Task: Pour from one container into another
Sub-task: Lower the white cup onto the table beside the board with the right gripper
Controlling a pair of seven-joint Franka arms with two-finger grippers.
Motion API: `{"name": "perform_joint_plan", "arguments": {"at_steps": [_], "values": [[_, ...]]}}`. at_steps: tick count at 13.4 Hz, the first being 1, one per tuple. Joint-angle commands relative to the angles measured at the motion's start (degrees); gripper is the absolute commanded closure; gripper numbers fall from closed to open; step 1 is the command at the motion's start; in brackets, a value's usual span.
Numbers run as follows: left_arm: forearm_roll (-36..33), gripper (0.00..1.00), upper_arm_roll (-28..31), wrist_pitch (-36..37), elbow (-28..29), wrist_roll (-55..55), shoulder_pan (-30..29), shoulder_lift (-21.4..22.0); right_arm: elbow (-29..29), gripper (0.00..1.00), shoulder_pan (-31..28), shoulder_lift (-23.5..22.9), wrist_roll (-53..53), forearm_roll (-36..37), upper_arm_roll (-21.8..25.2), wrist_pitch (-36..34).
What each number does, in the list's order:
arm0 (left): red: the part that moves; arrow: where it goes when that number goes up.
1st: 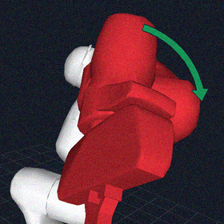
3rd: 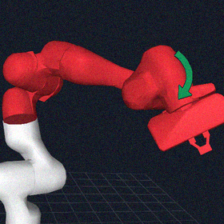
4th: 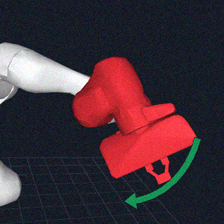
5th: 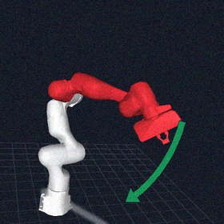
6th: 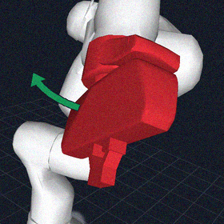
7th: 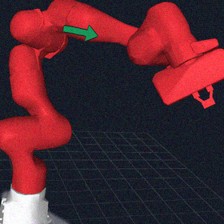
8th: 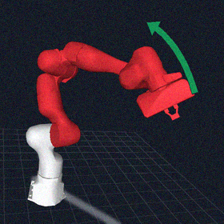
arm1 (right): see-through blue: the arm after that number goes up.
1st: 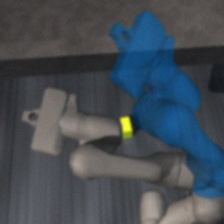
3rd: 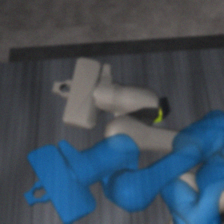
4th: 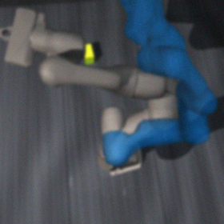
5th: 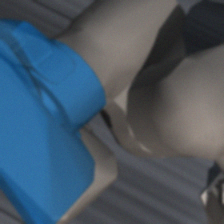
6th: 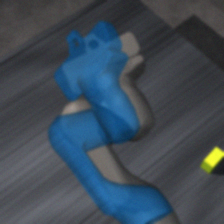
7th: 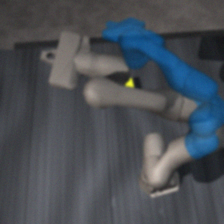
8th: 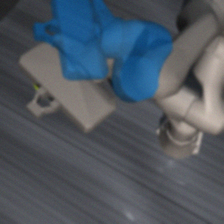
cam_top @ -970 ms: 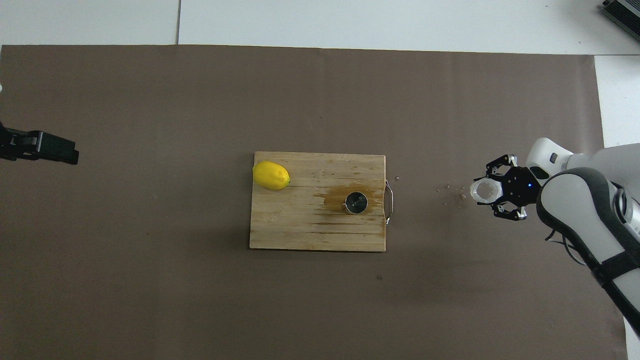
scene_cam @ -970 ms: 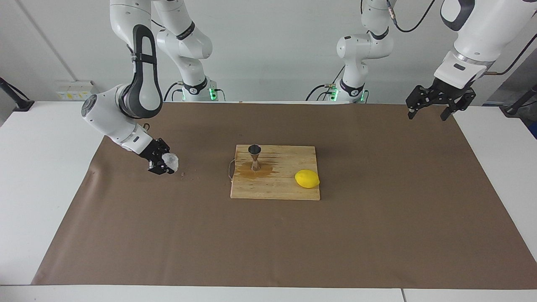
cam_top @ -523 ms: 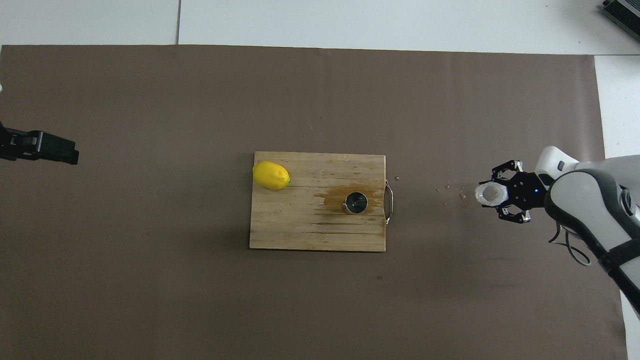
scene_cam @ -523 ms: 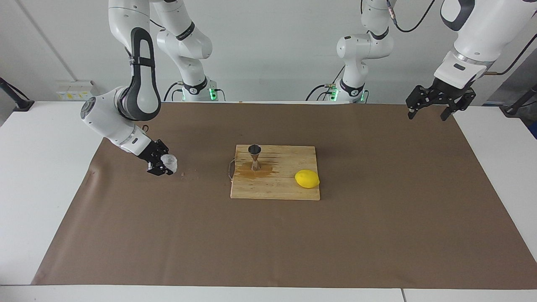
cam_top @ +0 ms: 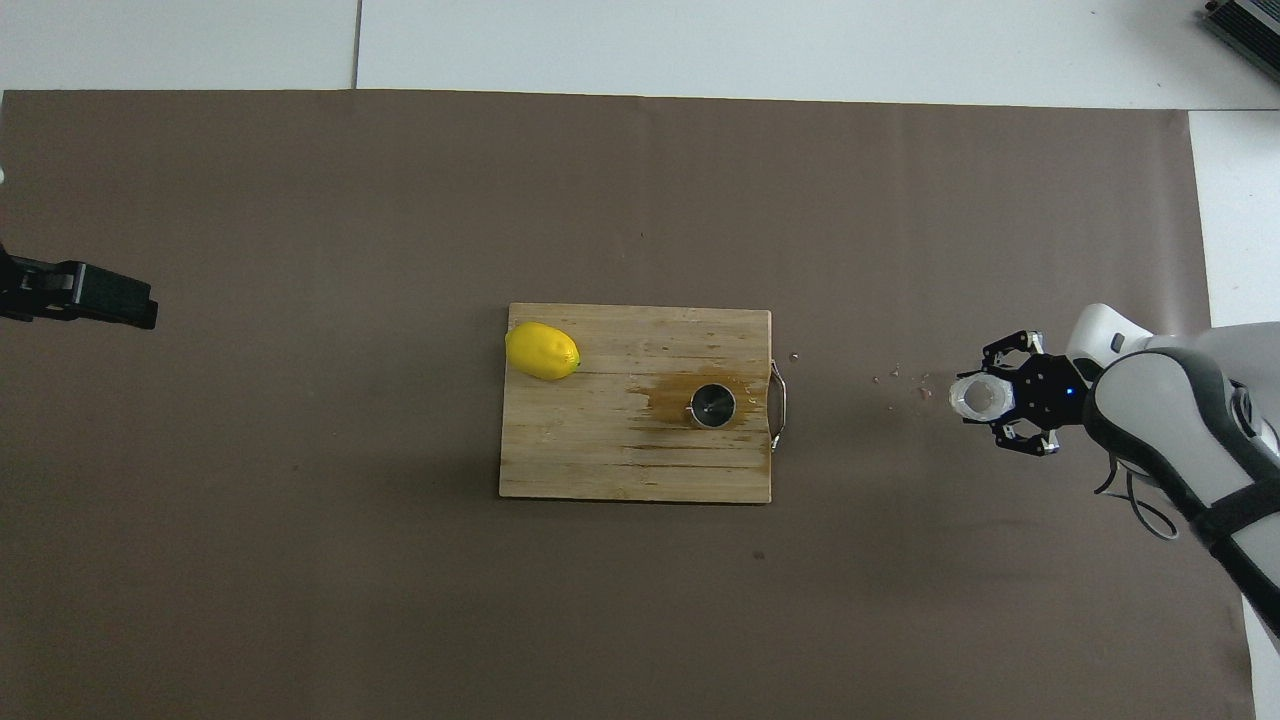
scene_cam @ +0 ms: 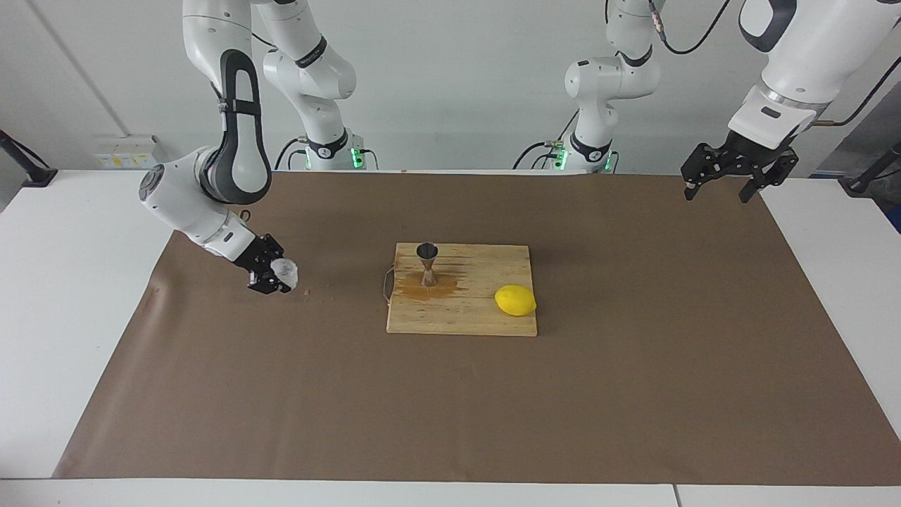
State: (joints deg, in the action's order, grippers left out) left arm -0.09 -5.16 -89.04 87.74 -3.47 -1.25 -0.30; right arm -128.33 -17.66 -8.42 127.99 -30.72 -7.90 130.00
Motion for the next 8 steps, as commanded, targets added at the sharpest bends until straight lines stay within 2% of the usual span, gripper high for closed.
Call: {"name": "perform_joint_plan", "arguments": {"at_steps": [1, 5, 7, 8], "values": [[1.0, 0.0, -0.3, 0.5, 1.5, -0.6, -0.9, 1.5, -2.5, 0.73, -2.3, 0.8, 3.1, -2.2, -0.6, 2.0], [1.0, 0.0, -0.3, 0.5, 1.5, -0.6, -0.9, 1.5, -3.8, 0.73, -2.5, 1.1, 3.1, -2.2, -0.6, 2.0], [1.0, 0.0, -0.3, 0.5, 1.5, -0.6, -0.9, 1.5, -3.8, 0.66, -2.4, 1.1, 3.0, -2.2, -0.7, 1.9], [1.0, 0.0, -0.3, 0.5, 1.5, -0.6, -0.9, 1.5, -3.9, 0.55, -2.4, 1.1, 2.8, -2.4, -0.7, 1.9]]}}
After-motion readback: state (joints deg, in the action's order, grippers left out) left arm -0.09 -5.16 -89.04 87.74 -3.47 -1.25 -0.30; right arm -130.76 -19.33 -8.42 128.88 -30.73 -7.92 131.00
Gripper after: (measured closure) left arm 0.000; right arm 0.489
